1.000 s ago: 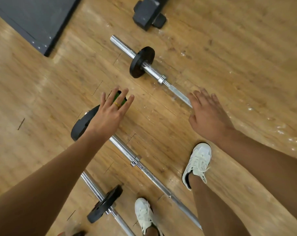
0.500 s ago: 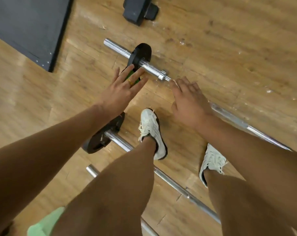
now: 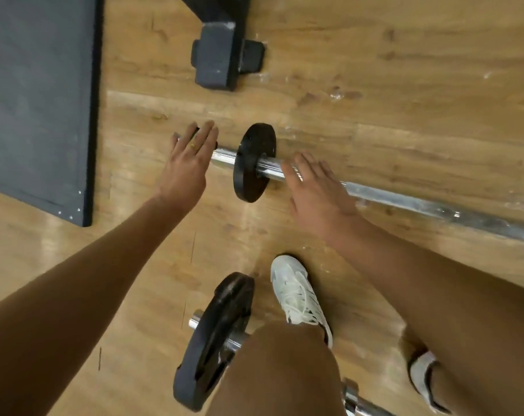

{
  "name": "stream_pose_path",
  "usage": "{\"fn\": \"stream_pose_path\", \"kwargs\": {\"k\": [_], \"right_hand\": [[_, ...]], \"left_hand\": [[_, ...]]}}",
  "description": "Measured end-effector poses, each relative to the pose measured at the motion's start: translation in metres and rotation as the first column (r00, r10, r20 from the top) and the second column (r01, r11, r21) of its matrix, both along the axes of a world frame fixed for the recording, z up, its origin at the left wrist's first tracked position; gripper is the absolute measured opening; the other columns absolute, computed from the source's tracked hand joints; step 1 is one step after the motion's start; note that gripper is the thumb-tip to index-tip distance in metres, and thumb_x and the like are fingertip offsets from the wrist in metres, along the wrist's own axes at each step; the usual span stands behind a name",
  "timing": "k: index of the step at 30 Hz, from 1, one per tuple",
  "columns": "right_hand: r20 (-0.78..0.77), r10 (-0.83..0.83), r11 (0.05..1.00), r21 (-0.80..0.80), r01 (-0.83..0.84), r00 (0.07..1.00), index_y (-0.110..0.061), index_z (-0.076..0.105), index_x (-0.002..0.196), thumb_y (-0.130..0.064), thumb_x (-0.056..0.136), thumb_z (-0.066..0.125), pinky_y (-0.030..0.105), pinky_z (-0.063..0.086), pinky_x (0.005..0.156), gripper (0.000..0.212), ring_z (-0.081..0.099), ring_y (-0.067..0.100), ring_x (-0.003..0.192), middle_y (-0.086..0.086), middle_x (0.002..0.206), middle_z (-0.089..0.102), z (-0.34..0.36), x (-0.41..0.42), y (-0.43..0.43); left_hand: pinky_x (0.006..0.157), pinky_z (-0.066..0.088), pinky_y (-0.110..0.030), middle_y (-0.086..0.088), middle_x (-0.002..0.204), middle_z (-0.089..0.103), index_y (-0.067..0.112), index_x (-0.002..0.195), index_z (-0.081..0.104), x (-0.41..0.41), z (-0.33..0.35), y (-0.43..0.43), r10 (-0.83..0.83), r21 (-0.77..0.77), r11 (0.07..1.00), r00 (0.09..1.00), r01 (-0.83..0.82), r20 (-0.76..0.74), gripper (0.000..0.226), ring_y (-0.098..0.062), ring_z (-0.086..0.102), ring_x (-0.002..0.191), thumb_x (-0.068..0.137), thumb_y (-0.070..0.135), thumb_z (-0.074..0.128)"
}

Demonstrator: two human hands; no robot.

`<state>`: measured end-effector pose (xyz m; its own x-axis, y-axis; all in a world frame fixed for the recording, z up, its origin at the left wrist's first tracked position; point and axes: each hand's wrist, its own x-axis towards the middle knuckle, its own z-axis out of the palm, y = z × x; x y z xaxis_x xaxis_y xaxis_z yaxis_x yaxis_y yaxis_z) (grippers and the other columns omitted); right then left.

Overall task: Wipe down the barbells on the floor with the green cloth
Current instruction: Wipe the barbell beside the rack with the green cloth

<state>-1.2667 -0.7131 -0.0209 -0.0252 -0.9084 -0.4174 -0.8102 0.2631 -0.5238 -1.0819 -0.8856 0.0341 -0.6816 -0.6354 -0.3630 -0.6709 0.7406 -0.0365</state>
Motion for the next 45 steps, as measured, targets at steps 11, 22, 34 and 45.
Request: {"fn": "stream_pose_path", "kwargs": {"k": [11,22,34,45], "right_hand": [[-0.153,-0.173,0.985,-0.036,0.17,0.973,-0.012,0.008,0.159,-0.065,0.097,0.017,0.056,0.007,0.124,0.083,-0.001,0.031,0.155,0.015,0.167,0.005,-0.118,0.036,-0.064],[-0.257,-0.142,0.988,0.013,0.151,0.956,-0.007,0.017,0.157,-0.066,0.096,0.013,0.06,0.011,0.121,0.085,0.01,0.035,0.153,0.018,0.163,0.025,-0.126,0.047,-0.067],[-0.301,-0.153,0.988,-0.055,0.143,0.941,-0.007,0.026,0.154,-0.063,0.097,0.013,0.053,0.021,0.121,0.081,0.024,0.033,0.15,0.018,0.156,0.039,-0.124,0.045,-0.063],[-0.335,-0.144,0.989,-0.026,0.143,0.931,-0.01,0.023,0.155,-0.061,0.099,0.019,0.05,0.032,0.116,0.077,0.026,0.033,0.149,0.017,0.156,0.038,-0.118,0.054,-0.062]], "left_hand": [[0.125,0.013,-0.054,-0.01,0.168,0.013,0.003,0.159,0.018,0.042,-0.129,-0.061,0.093,-0.111,0.987,0.971,-0.12,-0.219,0.088,-0.029,0.006,0.156,0.079,-0.028,0.039],[0.127,0.015,-0.044,-0.019,0.164,0.019,-0.007,0.155,0.023,0.067,-0.185,-0.056,0.188,-0.077,0.972,0.931,-0.222,-0.312,0.078,-0.038,0.014,0.154,0.082,-0.029,0.037],[0.113,0.037,-0.03,-0.006,0.167,0.02,0.004,0.152,0.037,0.073,-0.18,-0.072,0.282,0.038,0.956,0.872,-0.291,-0.4,0.044,-0.026,0.037,0.145,0.109,0.015,0.035],[0.121,0.026,-0.049,-0.024,0.15,0.043,-0.011,0.14,0.046,0.092,-0.173,-0.112,0.393,0.09,0.916,0.829,-0.391,-0.398,0.04,-0.041,0.03,0.147,0.103,-0.002,0.035]]}}
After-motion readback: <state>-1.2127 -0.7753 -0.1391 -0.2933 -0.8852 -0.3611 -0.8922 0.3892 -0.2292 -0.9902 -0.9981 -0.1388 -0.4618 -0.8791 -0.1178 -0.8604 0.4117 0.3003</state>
